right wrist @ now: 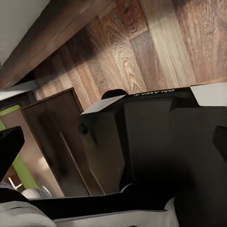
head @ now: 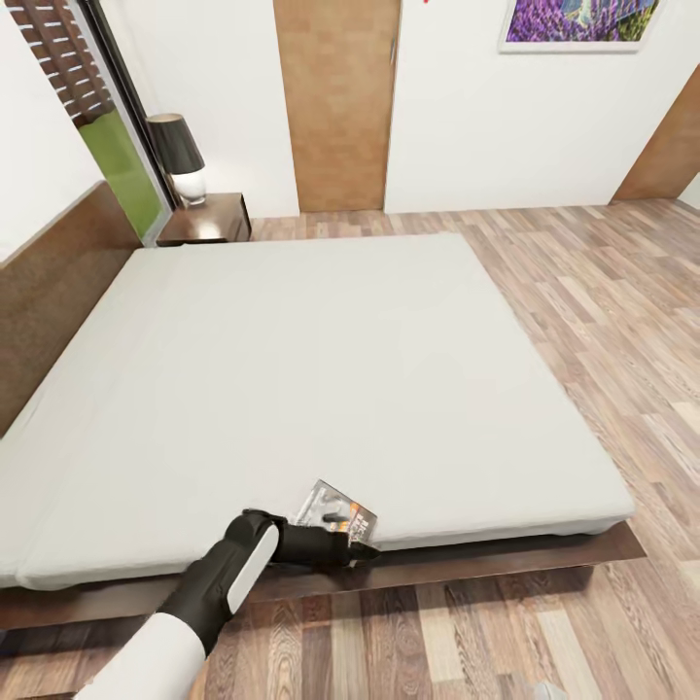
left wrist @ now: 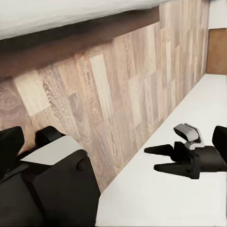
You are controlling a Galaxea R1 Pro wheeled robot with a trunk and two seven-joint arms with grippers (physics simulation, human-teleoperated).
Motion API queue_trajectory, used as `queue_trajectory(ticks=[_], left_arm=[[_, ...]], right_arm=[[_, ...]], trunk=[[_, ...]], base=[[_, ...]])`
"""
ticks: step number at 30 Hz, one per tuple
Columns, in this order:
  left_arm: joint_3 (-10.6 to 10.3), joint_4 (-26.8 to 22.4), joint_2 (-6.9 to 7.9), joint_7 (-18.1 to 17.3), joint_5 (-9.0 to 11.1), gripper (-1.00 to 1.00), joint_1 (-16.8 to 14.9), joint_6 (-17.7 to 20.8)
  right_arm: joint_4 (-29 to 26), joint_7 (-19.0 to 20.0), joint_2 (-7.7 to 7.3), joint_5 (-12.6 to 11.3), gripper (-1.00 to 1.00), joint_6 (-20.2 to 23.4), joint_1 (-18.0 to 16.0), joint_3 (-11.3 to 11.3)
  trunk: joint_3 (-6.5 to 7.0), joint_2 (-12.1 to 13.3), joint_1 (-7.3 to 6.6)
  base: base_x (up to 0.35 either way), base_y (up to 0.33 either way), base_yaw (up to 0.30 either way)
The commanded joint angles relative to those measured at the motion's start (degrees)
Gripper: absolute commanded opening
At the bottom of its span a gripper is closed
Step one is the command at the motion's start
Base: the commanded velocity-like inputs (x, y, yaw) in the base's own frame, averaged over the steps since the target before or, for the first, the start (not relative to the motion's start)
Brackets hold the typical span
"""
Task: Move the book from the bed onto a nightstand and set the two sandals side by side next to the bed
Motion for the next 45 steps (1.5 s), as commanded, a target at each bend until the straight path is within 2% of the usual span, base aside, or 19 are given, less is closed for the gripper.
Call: queue_trajectory(ticks=[1,4,6,7,10,11,16,20,21,24,25,28,33,37,39,41,42,43,45], left_arm=[[-2.03,-0.01,1.10,-0.99,0.08,1.00,1.44,0.24],[-8.70,0.19,5.05,-2.62,0.13,1.00,4.45,-2.74],[-10.61,2.06,7.26,-3.94,0.23,1.00,5.94,-6.82],[-10.88,2.91,7.68,-4.49,0.24,1.00,6.18,-7.98],[-11.59,11.29,8.93,-9.30,0.20,1.00,6.97,-16.76],[-11.61,12.93,9.03,-10.03,0.18,1.00,7.03,-18.39],[-11.38,27.20,9.43,-14.42,0.18,1.00,7.21,-33.70],[-11.28,30.96,9.81,-14.71,0.36,1.00,7.24,-37.00],[-11.02,31.77,10.10,-14.65,0.44,1.00,7.23,-38.26],[-7.40,34.21,10.72,-14.53,1.38,1.00,7.24,-42.77],[-3.29,35.74,10.87,-14.52,2.10,1.00,7.23,-44.69],[0.50,36.74,10.90,-14.51,2.50,1.00,7.24,-45.99],[1.87,37.06,10.87,-14.51,2.62,1.00,7.24,-46.43],[2.00,37.09,10.81,-14.51,2.64,1.00,7.26,-46.47],[2.02,37.10,10.79,-14.51,2.64,1.00,7.26,-46.47],[2.03,37.10,10.78,-14.51,2.64,1.00,7.25,-46.47],[2.03,37.10,10.78,-14.51,2.64,1.00,7.26,-46.48],[2.03,37.10,10.78,-14.51,2.66,1.00,7.26,-46.48],[2.04,37.10,10.78,-14.51,2.69,1.00,7.26,-46.48]], right_arm=[[-0.07,0.29,0.02,0.57,1.00,0.37,-0.02,-0.50],[-0.06,0.30,0.01,0.60,1.00,0.39,-0.04,-0.50],[-0.08,0.30,0.01,0.60,1.00,0.39,-0.01,-0.51],[-0.09,0.30,0.01,0.61,1.00,0.38,-0.01,-0.51],[-0.07,0.30,0.01,0.59,1.00,0.37,-0.01,-0.51],[-0.08,0.30,0.01,0.58,1.00,0.37,-0.01,-0.51],[-0.10,0.30,-0.07,0.57,1.00,0.37,-0.01,-0.52],[-0.11,0.35,-0.08,0.57,1.00,0.39,-0.03,-0.52],[-0.11,0.40,-0.08,0.57,1.00,0.41,-0.01,-0.52],[-0.11,0.58,-0.08,0.56,1.00,0.42,-0.04,-0.52],[-0.11,0.88,-0.12,0.56,1.00,0.38,-0.04,-0.52],[-0.10,1.08,-0.25,0.57,1.00,0.38,-0.01,-0.52],[-0.10,5.45,-2.50,0.72,1.00,-0.61,0.00,-0.53],[-0.34,6.21,-2.79,0.59,1.00,-0.52,0.01,-0.89],[-0.56,3.86,-2.77,0.47,1.00,-0.73,0.01,-1.06],[-0.70,-1.14,-2.85,0.36,1.00,-0.83,0.01,-1.25],[-0.77,-5.22,-2.98,0.26,1.00,-0.86,0.01,-1.43],[-0.90,-12.33,-3.13,-0.56,1.00,-0.93,0.01,-2.16],[-1.12,-16.83,-3.18,-2.46,1.00,-1.07,0.01,-3.51]], trunk=[[0.14,0.38,-0.22],[0.68,1.58,-0.88],[1.04,2.38,-1.31],[1.22,2.78,-1.53],[1.76,3.99,-2.19],[1.94,4.39,-2.41],[2.66,5.99,-3.29],[2.66,5.99,-3.29],[2.66,5.99,-3.29],[2.66,5.99,-3.29],[2.66,5.99,-3.29],[2.66,5.99,-3.29],[2.66,5.99,-3.29],[2.66,5.99,-3.29],[2.66,5.99,-3.29],[2.66,5.99,-3.29],[2.66,5.99,-3.29],[2.66,5.99,-3.29],[2.66,5.99,-3.29]], base=[[0.000,0.000,0.000],[0.000,0.000,0.000],[0.000,0.000,0.000],[0.000,0.000,0.000],[0.000,0.000,0.000],[0.000,0.000,0.000],[0.000,0.000,0.000],[0.000,0.000,0.000],[0.000,0.000,0.000],[0.000,0.000,0.000],[0.000,0.000,0.000],[0.000,0.000,0.000],[0.000,0.000,0.000],[0.000,0.000,0.000],[0.000,0.000,0.000],[0.000,0.000,0.000],[0.000,0.000,0.000],[0.000,0.000,0.000],[0.000,0.000,0.000]])
